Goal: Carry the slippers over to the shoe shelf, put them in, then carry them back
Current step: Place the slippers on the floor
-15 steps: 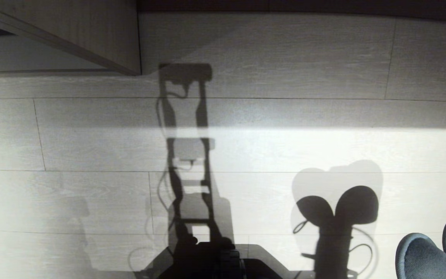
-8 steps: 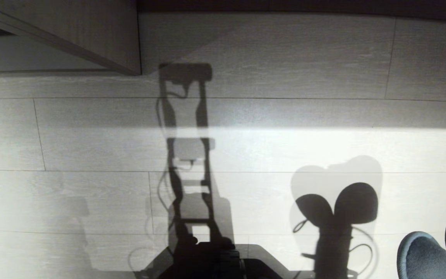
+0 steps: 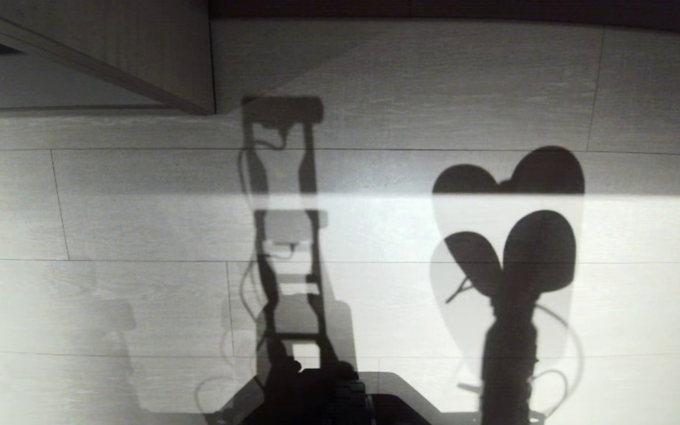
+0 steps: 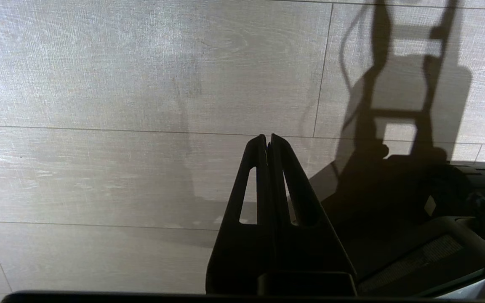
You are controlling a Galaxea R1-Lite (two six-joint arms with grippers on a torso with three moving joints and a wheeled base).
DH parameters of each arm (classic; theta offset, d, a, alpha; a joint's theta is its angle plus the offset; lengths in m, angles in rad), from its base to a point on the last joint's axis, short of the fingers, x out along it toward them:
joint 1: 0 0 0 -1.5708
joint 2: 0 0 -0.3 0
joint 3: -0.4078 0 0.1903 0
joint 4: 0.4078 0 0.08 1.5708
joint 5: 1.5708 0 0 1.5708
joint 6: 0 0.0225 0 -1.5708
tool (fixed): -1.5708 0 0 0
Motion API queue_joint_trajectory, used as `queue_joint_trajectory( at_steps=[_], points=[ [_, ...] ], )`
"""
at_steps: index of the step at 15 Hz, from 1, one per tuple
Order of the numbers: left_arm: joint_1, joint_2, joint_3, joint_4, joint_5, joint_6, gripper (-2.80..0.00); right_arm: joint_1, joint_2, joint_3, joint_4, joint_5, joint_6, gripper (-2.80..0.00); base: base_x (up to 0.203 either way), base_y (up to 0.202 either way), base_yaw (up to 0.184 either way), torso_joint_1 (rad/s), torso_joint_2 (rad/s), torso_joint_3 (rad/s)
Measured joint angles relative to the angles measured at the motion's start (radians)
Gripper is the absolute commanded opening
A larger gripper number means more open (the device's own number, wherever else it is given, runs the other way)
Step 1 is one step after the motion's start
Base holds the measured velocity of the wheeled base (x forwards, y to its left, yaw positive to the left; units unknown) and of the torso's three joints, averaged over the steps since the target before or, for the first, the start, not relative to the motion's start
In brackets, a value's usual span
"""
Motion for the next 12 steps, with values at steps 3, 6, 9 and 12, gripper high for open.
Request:
queue_joint_trajectory(
  at_steps=[3,6,9,12],
  points=[
    [0.0,0.0,0.0,0.0,0.0,0.0,-2.8,0.002,0.162,-0.11,-0.017,0.0,-0.003,-2.8,0.0,0.0,0.0,0.0,0.0,0.0],
    [0.0,0.0,0.0,0.0,0.001,0.0,-2.8,0.004,0.321,-0.164,-0.101,-0.024,-0.005,-2.8,0.0,0.0,0.0,0.0,0.0,0.0],
    [0.0,0.0,0.0,0.0,0.0,0.0,-2.8,0.001,0.525,-0.18,-0.264,-0.059,-0.006,-2.8,0.0,0.0,0.0,0.0,0.0,0.0],
    [0.0,0.0,0.0,0.0,0.0,0.0,-2.8,-0.008,0.716,-0.174,-0.477,-0.079,-0.005,-2.8,0.0,0.0,0.0,0.0,0.0,0.0]
  ],
)
